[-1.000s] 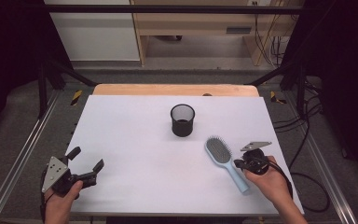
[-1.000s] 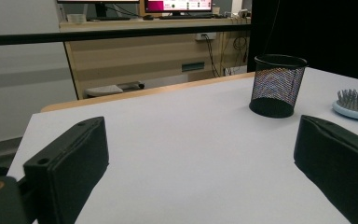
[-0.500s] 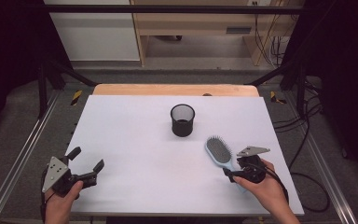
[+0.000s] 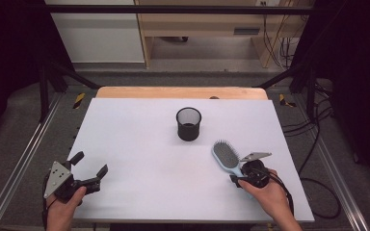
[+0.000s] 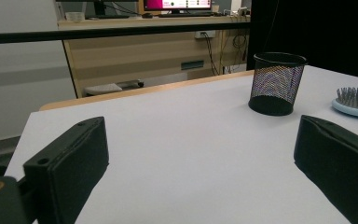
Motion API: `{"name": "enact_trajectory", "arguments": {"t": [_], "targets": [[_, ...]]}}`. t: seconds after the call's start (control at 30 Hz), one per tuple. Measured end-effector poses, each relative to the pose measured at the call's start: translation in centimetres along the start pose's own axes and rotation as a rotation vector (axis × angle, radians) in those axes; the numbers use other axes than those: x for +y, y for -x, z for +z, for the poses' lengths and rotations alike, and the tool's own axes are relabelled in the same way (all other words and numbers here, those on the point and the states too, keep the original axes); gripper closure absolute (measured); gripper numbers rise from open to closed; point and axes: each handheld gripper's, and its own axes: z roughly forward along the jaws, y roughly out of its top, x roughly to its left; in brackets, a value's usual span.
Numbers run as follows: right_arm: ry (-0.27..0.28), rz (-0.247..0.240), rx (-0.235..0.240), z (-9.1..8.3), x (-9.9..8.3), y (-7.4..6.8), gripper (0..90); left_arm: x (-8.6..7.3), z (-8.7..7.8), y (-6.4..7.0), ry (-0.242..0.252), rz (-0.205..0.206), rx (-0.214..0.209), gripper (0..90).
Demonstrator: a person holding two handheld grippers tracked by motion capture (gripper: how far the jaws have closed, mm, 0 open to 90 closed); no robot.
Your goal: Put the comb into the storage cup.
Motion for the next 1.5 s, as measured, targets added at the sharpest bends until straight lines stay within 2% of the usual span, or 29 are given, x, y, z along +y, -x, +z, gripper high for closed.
{"name": "enact_trajectory", "arguments": {"t": [0.27, 0.4, 0.43, 0.47, 0.53, 0.63, 0.67, 0.7, 0.73, 0.77, 0.83, 0.9, 1.07, 1.5], "targets": [[-0.016, -0.009, -0.028, 0.5, 0.1, 0.3, 63.4, 0.0, 0.0, -0.1, 0.0, -0.001, 0.002, 3.1], [-0.022, 0.0, -0.029, 0.5, 0.1, 0.3, 65.9, 0.0, 0.1, 0.0, -0.003, 0.002, 0.0, 3.1], [-0.024, 0.001, -0.042, 0.5, 0.1, 0.3, 68.9, 0.0, 0.1, 0.0, -0.003, 0.003, -0.001, 3.1], [-0.026, -0.014, -0.045, 0.5, 0.1, 0.3, 69.2, 0.0, 0.1, 0.0, -0.003, 0.004, -0.001, 3.1], [-0.033, -0.002, -0.043, 0.5, 0.2, 0.3, 69.4, 0.1, 0.1, 0.0, -0.003, 0.004, -0.002, 3.1], [-0.028, -0.016, -0.053, 0.5, 0.3, 0.1, 69.4, 0.1, 0.1, 0.0, -0.002, 0.003, -0.002, 3.1], [-0.004, -0.009, -0.03, 0.4, 0.2, 0.1, 69.4, 0.1, 0.1, 0.0, -0.001, 0.002, -0.002, 3.1], [-0.004, -0.009, -0.03, 0.4, 0.2, 0.1, 69.4, 0.1, 0.1, 0.0, 0.0, 0.0, -0.001, 3.1], [0.039, -0.008, -0.017, 0.2, 0.2, -0.1, 69.4, 0.1, 0.1, 0.0, -0.001, 0.0, -0.002, 3.1], [0.039, -0.008, -0.017, 0.2, 0.2, -0.1, 69.4, 0.1, 0.1, 0.0, -0.001, -0.001, -0.001, 3.1], [0.091, 0.002, -0.001, -0.1, 0.2, -0.4, 69.4, 0.2, 0.1, 0.0, -0.001, -0.003, 0.0, 3.1], [0.13, -0.01, 0.012, -0.6, 0.4, -0.6, 69.4, 0.2, 0.1, 0.0, 0.0, -0.007, 0.001, 3.1], [0.238, -0.007, 0.02, -1.5, 0.4, -0.8, 69.4, 0.4, 0.0, 0.1, 0.009, -0.014, -0.003, 3.1], [0.375, -0.006, 0.016, -1.8, 0.2, -1.0, 69.4, 0.6, 0.0, 1.1, 0.012, -0.024, -0.013, 2.6]]}}
